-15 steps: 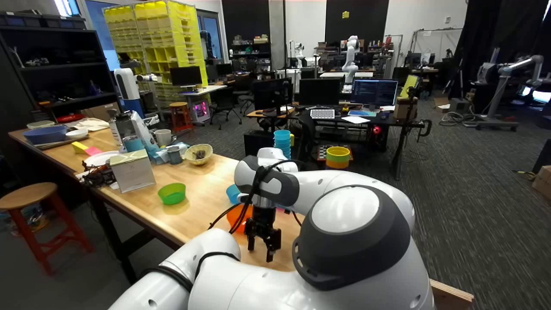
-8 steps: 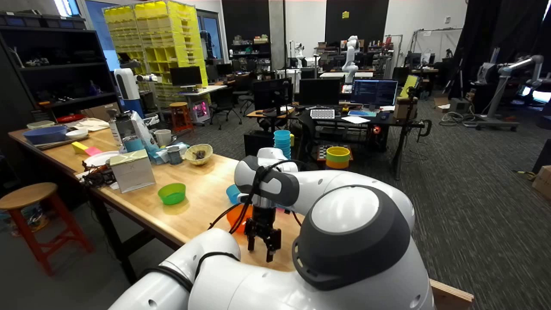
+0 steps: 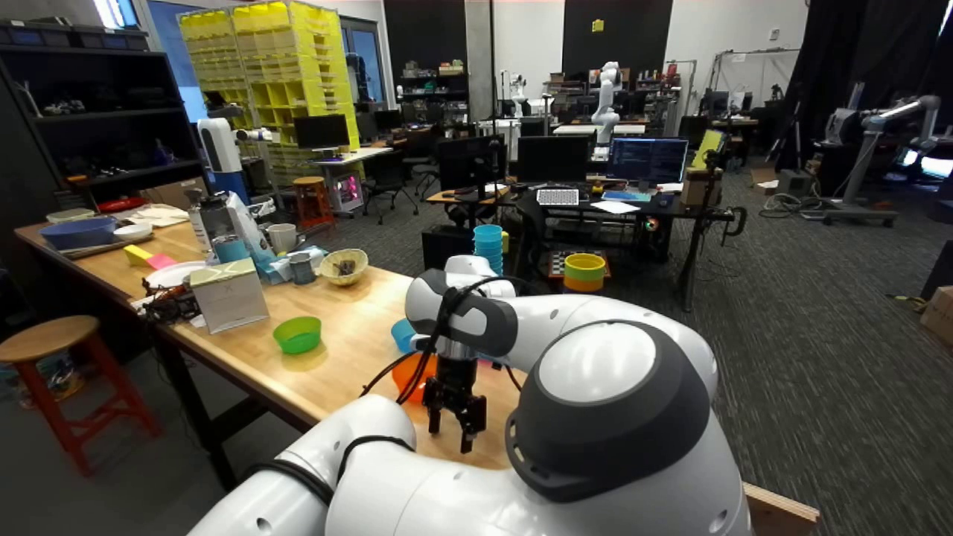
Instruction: Put the purple bowl inside the orange bowl
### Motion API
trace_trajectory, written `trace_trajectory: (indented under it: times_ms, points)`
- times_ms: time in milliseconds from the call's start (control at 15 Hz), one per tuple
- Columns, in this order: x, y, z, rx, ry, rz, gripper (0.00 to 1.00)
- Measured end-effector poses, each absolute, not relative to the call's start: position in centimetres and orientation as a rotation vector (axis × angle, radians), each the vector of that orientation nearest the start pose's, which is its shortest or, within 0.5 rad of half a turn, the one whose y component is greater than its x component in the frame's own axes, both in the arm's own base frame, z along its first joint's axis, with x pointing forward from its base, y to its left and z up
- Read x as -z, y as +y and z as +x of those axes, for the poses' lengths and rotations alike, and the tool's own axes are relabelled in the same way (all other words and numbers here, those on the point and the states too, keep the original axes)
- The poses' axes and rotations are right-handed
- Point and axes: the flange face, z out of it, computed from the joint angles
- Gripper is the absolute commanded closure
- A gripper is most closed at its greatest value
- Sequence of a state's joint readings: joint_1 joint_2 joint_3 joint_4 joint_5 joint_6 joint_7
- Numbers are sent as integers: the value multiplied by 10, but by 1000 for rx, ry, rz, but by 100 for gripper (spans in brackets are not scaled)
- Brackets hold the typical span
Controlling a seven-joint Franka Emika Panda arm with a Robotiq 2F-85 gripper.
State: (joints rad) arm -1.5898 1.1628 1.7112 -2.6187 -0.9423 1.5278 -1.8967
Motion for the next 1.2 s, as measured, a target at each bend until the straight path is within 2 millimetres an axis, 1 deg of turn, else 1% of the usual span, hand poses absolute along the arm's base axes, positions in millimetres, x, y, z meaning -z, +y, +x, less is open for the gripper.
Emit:
trace_trajectory:
  times_ms: [600, 733, 800, 933, 1200]
  points:
    - [-263, 50, 341, 294, 3505, 482, 0]
    - [-266, 48, 341, 281, 3481, 486, 0]
    - [-271, 45, 341, 266, 3457, 493, 0]
    - [-289, 37, 339, 223, 3393, 510, 0]
    - [-337, 11, 324, 102, 3219, 536, 0]
